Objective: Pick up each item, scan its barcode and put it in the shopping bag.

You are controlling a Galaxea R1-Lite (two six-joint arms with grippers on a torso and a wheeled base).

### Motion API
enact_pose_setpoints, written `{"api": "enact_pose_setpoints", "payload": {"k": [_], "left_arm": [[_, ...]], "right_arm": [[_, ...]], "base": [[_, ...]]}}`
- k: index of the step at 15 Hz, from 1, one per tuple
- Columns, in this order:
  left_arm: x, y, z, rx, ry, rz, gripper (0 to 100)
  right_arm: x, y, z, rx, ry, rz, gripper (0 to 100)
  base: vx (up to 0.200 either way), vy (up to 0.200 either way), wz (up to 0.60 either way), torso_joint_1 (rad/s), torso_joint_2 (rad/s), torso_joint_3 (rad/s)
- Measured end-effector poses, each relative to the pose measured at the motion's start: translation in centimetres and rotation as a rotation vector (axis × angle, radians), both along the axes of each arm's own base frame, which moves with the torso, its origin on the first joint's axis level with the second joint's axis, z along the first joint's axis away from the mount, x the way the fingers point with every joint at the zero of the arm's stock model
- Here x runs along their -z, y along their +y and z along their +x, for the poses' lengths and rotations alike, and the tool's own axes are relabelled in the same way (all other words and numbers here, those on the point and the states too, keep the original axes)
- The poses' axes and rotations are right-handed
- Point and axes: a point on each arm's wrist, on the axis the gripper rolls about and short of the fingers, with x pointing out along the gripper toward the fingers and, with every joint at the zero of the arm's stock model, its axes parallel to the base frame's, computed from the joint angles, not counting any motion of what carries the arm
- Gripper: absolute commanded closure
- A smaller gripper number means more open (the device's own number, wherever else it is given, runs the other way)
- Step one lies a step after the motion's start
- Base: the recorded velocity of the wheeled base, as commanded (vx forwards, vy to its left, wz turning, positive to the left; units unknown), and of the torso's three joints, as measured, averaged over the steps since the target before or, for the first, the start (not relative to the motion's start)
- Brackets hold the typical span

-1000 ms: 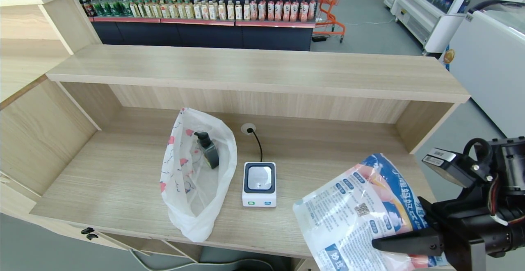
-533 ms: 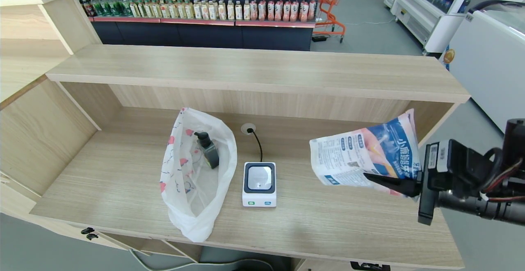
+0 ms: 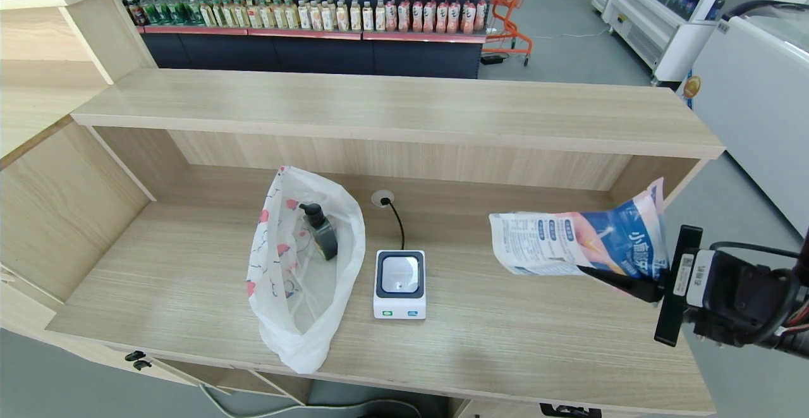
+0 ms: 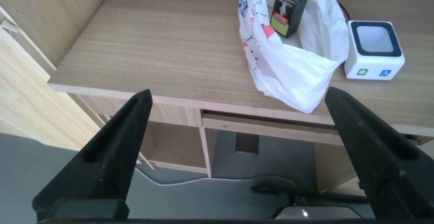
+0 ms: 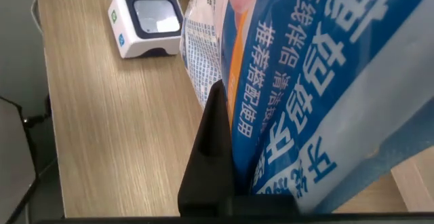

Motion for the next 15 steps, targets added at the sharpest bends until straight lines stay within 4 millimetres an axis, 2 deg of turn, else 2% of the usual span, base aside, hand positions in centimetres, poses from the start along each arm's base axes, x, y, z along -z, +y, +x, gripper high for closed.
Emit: {"api": "enact_pose_setpoints", "payload": {"k": [3,7,11,15], "left_arm": [[0.0,0.0,0.0,0.000,0.000,0.000,0],[0.0,0.0,0.0,0.000,0.000,0.000,0],[0.0,0.0,0.0,0.000,0.000,-0.002,0],[0.0,0.0,0.0,0.001,-0.002,-0.007,0]], "right_arm": [[0.0,-0.7,-0.3,0.031,-0.093,0.036,100],[1.1,-1.0,-0.9,0.041,-0.072,0.027,100],[1.2,-1.2,-1.5,0.044,-0.075,0.028,100],[0.9,-1.3,-1.8,0.048,-0.087,0.038,100]], "base": [[0.000,0.000,0.00,0.000,0.00,0.000],[0.000,0.000,0.00,0.000,0.00,0.000],[0.000,0.000,0.00,0.000,0.00,0.000],[0.000,0.200,0.00,0.001,0.00,0.001]]}}
